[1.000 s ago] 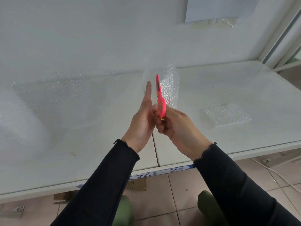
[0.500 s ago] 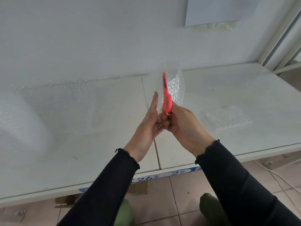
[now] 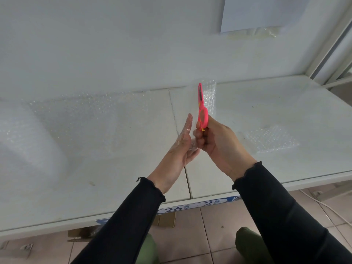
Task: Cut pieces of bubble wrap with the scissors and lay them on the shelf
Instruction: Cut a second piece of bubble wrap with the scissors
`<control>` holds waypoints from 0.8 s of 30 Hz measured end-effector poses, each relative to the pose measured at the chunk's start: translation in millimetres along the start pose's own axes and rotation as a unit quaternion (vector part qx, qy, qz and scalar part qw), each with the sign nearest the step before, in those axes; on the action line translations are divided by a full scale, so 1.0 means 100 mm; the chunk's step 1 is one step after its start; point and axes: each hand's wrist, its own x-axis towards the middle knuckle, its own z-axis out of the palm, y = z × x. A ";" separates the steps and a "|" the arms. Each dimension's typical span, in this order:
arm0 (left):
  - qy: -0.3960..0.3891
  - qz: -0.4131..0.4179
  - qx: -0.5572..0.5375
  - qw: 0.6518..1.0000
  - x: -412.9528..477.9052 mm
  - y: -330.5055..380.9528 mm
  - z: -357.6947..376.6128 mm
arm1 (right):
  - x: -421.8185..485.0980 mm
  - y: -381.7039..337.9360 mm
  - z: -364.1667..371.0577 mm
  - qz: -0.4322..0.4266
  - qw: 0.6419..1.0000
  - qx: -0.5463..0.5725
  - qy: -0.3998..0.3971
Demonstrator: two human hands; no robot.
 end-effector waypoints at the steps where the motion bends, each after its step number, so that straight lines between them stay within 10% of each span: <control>1: -0.003 -0.001 0.010 1.000 -0.01 -0.01 0.01 | 0.01 -0.02 -0.01 -0.002 1.000 0.005 0.000; 24: -0.025 -0.020 0.005 0.999 -0.10 -0.07 0.02 | 0.18 -0.11 -0.11 -0.003 0.999 0.025 0.027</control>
